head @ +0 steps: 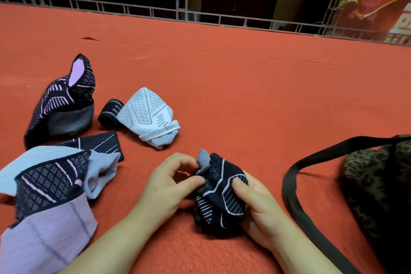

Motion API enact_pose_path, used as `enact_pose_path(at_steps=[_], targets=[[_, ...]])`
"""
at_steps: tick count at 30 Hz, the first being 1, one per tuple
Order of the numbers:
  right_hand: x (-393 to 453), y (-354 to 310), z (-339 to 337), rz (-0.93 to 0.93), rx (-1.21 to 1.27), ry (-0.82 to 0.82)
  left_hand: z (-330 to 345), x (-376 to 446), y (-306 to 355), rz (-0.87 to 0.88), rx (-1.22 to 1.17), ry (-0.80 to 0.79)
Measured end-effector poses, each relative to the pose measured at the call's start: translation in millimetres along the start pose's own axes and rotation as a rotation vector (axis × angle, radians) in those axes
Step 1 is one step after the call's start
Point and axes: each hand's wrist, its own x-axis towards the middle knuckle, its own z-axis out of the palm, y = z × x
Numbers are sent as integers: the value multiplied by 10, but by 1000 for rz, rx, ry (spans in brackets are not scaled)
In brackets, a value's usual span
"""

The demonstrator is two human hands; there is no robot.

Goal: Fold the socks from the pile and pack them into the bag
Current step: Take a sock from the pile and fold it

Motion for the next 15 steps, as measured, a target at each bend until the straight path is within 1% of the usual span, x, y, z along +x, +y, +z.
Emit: enact_pose_path(at_steps=[3,6,7,9,11,13,15], targets=[[-6,3,-8,2,8,-9,-24,19,-40,69,112,15],[14,34,-3,-3,-31,82,-34,33,-67,90,169,50],[23,37,-8,-10,-42,138,-26,37,-67,62,133,68],[34,16,-35,-26,-55,242,-22,54,-71,-31,-26,138],[39,-23,-76,-38,-78,304,-52,76,-84,-117,-159,224],[36,-57,-117,-42,-125,340,-80,98,-90,-161,-220,259],[33,-98,-130,-46,-200,357,-94,115,-76,-160,-208,272]])
